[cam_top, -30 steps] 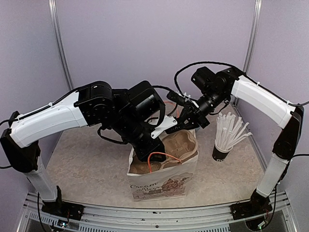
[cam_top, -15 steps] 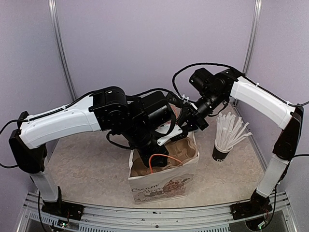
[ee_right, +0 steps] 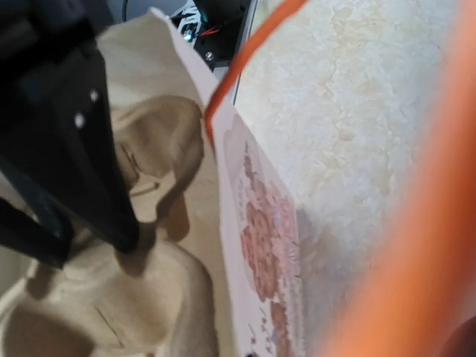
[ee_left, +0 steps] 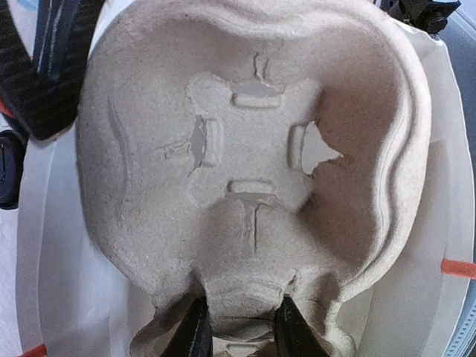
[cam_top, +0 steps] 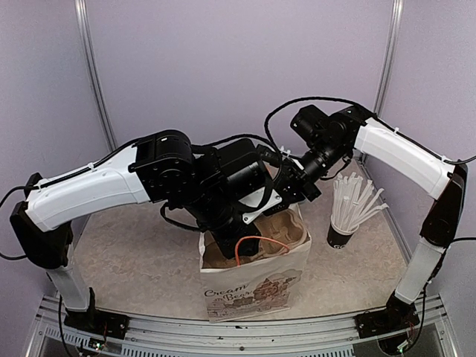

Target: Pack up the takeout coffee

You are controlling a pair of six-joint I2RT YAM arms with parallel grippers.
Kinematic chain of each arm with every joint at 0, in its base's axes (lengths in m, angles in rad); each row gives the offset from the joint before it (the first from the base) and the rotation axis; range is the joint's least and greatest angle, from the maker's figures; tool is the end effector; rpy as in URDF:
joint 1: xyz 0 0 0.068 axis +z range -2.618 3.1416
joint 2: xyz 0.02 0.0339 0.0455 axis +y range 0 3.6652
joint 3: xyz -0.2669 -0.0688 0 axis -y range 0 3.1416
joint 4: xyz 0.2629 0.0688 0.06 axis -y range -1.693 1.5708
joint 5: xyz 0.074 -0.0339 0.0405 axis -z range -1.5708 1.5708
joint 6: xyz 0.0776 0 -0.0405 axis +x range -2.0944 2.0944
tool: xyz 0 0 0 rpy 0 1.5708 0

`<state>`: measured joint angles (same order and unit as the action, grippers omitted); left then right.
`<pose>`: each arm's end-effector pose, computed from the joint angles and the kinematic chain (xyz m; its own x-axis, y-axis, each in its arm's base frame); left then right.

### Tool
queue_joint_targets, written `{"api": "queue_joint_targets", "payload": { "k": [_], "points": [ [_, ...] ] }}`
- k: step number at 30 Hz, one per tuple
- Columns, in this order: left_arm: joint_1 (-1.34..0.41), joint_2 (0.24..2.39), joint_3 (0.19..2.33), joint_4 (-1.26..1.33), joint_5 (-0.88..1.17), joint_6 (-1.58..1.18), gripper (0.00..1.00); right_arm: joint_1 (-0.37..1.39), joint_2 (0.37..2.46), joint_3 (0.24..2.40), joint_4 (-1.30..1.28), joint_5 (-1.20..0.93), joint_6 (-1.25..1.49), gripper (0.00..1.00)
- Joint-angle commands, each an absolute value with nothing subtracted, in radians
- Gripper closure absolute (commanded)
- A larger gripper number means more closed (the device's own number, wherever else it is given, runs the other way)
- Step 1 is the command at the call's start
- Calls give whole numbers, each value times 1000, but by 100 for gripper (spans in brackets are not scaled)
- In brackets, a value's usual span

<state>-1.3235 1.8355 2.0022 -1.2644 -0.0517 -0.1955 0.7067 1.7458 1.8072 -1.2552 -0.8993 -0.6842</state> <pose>0.1038 -0.3948 0.3390 -0.4007 0.7947 -0.4559 0.9019 0.4299 -0.0434 0.2421 0.2866 0.3386 -0.1541 -0.6486 -0.7454 -0.9298 -0.1599 0.3314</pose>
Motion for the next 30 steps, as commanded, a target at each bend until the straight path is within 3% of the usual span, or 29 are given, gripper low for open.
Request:
{"api": "queue_joint_targets", "payload": {
  "k": [1,6,10,30],
  "points": [
    [-1328,1791,2008,-1301,-65,-237,84,719,1720,1819,-1304,-892,-714,85],
    [-1332,1815,1989,-1363,-35,-264,84,719,1708,1823,-1370,-873,-775,59],
    [-1339,1821,1992,-1365,-33,-274,85,721,1677,1780,-1378,-780,-804,49],
    [-1341,1806,1978,-1366,11,-302,84,702,1634,1770,-1376,-739,-845,45]
  ]
}}
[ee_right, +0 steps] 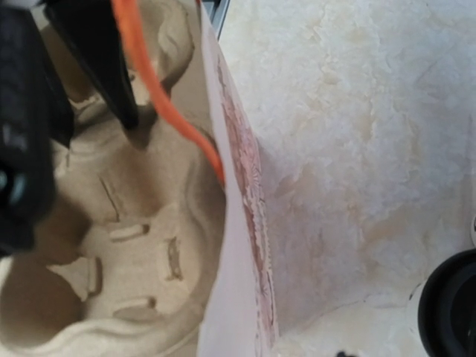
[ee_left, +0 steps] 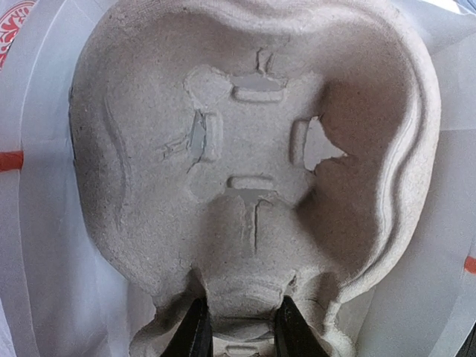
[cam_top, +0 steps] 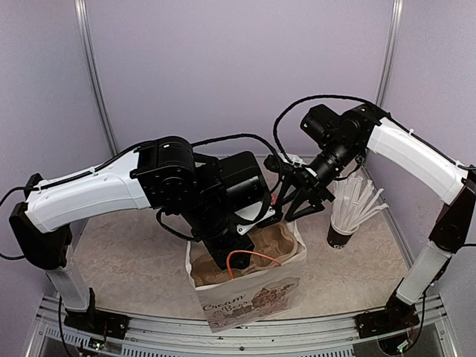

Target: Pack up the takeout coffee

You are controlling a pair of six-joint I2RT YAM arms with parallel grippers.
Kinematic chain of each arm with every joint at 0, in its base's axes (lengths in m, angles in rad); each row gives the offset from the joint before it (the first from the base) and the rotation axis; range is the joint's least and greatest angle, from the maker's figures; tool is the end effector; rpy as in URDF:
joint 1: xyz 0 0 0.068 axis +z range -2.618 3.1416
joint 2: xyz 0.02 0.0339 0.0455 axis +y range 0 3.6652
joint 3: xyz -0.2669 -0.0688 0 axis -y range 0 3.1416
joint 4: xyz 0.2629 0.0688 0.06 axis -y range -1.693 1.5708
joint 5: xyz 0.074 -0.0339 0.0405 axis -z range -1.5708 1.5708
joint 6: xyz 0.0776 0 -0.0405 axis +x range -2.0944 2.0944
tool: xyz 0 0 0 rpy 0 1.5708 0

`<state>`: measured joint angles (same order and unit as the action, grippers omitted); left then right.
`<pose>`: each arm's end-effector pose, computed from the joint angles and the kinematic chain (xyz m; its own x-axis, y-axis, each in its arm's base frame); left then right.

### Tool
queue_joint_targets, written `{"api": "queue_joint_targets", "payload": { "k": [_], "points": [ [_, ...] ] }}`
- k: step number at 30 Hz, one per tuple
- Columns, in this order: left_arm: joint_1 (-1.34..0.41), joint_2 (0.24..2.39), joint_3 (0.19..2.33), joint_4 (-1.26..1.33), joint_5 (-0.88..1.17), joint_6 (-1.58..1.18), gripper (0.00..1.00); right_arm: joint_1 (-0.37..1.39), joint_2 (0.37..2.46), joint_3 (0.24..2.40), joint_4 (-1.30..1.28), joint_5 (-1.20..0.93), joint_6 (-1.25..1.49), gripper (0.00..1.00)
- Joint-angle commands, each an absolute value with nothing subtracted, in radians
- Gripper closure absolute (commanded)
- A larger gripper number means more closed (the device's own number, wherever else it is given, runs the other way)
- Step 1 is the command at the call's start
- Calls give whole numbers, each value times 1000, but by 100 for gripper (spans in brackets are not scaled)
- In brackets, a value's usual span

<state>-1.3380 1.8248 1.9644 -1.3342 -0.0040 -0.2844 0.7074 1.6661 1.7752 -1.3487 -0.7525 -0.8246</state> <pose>0.0914 -0.3840 0.3268 -0.4789 0.8035 -0.3537 0.8734 0.4767 -0.0995 0.2260 0.2630 0.3439 -0.0156 -0.7185 -0.6953 -0.9645 -0.1726 0.2000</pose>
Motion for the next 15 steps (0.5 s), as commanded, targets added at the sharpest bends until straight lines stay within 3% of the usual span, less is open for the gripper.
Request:
{"api": "queue_joint_targets", "payload": {
  "k": [1,6,15],
  "points": [
    [-1341,1801,1987,-1367,8,-304,84,702,1632,1769,-1377,-739,-846,45],
    [-1343,1764,2043,-1365,3,-316,84,699,1629,1766,-1377,-693,-845,45],
    [-1338,1765,1917,-1366,29,-322,84,680,1609,1766,-1377,-645,-870,45]
  ]
}}
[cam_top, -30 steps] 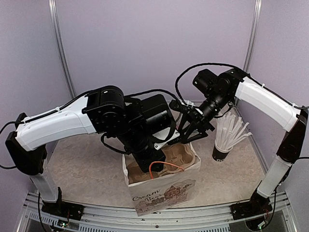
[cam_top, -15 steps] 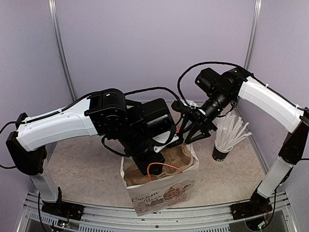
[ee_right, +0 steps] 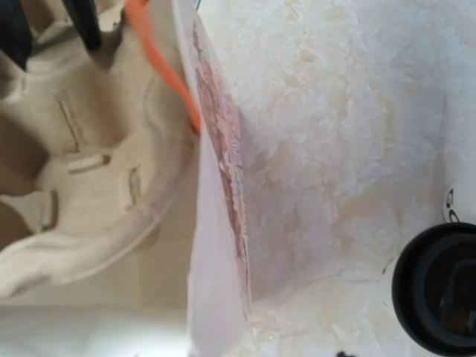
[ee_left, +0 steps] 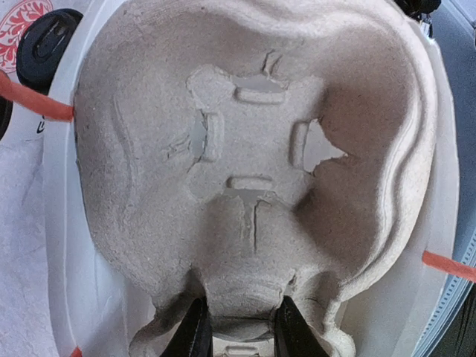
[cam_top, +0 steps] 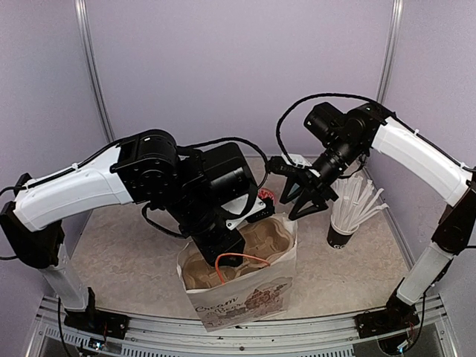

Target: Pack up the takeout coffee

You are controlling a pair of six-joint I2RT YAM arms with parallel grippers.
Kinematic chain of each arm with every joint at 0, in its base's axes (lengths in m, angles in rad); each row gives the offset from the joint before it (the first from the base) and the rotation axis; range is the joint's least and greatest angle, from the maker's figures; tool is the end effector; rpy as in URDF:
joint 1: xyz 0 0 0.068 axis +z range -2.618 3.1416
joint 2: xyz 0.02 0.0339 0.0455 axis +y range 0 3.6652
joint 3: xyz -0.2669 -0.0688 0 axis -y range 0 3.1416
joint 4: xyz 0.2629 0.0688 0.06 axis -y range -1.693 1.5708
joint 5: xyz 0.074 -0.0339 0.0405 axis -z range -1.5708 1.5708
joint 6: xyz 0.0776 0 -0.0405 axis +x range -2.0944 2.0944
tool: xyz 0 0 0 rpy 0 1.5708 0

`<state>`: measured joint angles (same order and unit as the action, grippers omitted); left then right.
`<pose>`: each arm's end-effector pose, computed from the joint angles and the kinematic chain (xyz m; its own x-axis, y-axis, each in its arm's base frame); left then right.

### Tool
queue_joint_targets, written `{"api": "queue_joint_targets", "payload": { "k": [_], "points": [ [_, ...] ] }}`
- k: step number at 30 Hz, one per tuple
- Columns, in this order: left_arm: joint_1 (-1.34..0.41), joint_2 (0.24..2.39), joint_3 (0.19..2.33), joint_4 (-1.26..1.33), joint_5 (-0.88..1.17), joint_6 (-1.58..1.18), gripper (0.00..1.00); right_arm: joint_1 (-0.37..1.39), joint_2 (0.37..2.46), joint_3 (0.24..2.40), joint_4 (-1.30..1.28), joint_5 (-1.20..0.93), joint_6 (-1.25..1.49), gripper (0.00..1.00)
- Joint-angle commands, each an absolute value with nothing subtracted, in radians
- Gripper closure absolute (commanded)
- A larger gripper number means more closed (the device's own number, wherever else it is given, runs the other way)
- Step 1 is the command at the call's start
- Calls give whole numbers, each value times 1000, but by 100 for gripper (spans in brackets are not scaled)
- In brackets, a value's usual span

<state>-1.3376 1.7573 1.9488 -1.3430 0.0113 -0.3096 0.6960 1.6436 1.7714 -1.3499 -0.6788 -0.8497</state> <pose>0.0865 -0.3679 0.3462 -0.4978 0.7774 -0.3846 0.8633 0.4866 -0.1339 0.2285 0.2544 0.3464 0.0223 -0.7431 -0.6688 -0.9799 -0.1490 0.1329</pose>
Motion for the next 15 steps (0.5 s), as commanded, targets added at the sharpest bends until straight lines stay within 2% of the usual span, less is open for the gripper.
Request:
{"api": "queue_joint_targets", "payload": {
  "k": [1,15],
  "points": [
    [-1338,1768,1914,-1367,31,-321,84,678,1607,1768,-1377,-650,-871,45],
    [-1317,1865,1927,-1367,12,-252,80,676,1612,1830,-1377,-810,-890,43]
  ]
}}
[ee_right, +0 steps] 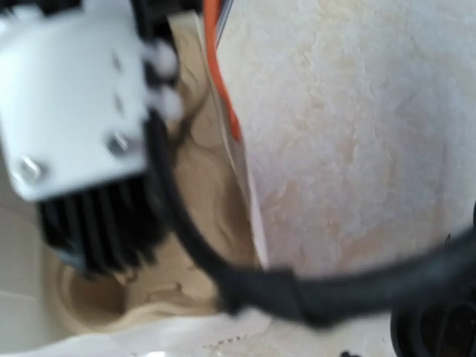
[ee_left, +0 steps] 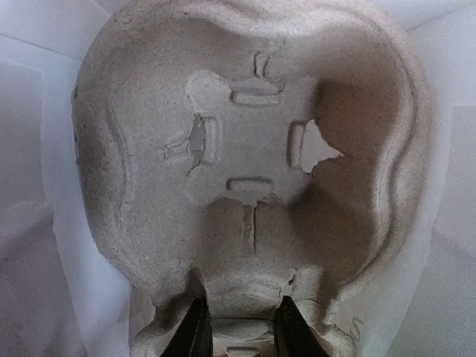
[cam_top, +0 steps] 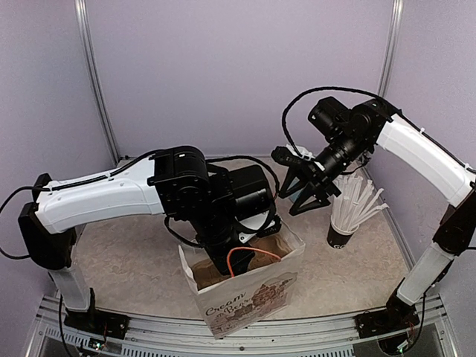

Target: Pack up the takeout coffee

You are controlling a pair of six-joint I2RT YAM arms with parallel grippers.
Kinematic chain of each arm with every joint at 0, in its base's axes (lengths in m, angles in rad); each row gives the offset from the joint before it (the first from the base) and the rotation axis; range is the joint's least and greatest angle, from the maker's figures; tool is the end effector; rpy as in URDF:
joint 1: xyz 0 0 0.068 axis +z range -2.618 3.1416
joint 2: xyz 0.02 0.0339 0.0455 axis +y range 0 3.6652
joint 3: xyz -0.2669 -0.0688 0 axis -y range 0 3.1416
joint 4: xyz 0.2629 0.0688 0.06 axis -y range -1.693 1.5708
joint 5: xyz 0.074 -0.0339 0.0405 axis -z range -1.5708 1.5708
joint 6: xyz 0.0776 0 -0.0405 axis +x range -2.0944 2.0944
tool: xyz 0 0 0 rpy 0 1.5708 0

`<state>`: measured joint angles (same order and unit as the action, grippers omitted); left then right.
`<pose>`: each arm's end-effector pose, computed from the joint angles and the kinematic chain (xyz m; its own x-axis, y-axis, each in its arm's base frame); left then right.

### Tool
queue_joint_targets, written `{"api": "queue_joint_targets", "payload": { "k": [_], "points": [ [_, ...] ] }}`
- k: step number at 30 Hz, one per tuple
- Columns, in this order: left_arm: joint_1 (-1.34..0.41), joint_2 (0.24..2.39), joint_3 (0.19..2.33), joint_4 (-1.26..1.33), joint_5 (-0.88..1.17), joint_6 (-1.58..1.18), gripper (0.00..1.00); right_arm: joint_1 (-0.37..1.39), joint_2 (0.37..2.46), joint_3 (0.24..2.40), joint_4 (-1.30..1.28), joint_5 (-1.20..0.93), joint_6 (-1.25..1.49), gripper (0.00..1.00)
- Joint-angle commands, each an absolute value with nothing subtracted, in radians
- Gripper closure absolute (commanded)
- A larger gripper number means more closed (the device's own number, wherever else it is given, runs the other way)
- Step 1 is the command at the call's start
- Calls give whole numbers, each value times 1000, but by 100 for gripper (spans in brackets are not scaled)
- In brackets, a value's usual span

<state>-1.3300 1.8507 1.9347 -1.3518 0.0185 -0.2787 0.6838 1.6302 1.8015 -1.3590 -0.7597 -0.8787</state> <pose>0.0930 -0.3848 0.3072 -0.4863 0.8270 -0.2820 0.8722 0.4791 -0.0991 0.2247 0.2520 0.3630 0.0475 -0.6814 -0.7303 -0.9732 -0.1962 0.1199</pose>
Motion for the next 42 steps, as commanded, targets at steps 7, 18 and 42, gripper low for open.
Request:
{"api": "queue_joint_targets", "payload": {
  "k": [7,18,42],
  "points": [
    [-1298,1890,1881,-1367,9,-267,78,675,1621,1829,-1370,-820,-897,43],
    [-1299,1948,1929,-1359,7,-296,73,670,1635,1827,-1368,-818,-906,43],
    [-1314,1945,2052,-1366,-95,-366,61,653,1635,1828,-1360,-811,-907,43]
  ]
}}
